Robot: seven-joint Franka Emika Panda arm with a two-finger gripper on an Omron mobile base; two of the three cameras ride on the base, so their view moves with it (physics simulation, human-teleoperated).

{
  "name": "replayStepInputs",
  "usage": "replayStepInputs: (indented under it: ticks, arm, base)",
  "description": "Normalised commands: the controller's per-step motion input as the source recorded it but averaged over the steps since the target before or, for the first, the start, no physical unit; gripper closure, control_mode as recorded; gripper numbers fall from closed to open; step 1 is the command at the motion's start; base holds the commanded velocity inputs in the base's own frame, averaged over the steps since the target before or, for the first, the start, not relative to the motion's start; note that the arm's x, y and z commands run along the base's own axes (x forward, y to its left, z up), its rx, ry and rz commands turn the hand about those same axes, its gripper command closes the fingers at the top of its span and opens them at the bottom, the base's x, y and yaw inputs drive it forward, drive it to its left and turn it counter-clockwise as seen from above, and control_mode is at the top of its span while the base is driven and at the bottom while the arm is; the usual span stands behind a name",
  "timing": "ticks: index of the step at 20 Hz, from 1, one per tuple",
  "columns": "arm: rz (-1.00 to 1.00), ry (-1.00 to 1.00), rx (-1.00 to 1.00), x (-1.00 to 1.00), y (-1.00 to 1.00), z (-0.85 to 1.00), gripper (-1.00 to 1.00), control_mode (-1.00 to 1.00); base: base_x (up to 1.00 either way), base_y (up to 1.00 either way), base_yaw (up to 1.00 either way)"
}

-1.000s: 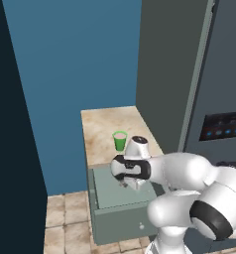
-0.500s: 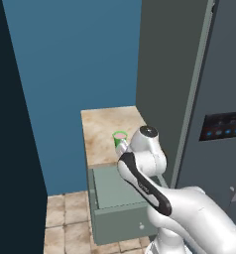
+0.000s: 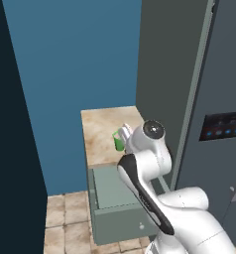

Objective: Pick up the straw from the left drawer and put it inside the smoothie cup.

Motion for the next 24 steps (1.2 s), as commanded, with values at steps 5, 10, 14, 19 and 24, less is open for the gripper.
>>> replayStepInputs:
  ticks: [5, 10, 14, 19, 24]
  arm:
    - [-0.02, -0.19, -0.25, 0.06, 0.0, 0.7, 1.0, -1.0]
    - [0.0, -0.03, -0.25, 0.35, 0.0, 0.5, 1.0, -1.0]
    - [0.0, 0.0, -0.21, 0.49, 0.0, 0.21, 1.0, -1.0]
    - [0.0, 0.02, -0.13, 0.56, 0.0, 0.03, 1.0, -1.0]
    - [0.01, 0.08, 0.0, 0.31, 0.16, 0.02, 1.0, -1.0]
  base:
    - [0.0, 0.0, 0.0]
    - [0.0, 0.0, 0.0]
    - [0.0, 0.0, 0.0]
    - [0.0, 0.0, 0.0]
    - [0.0, 0.0, 0.0]
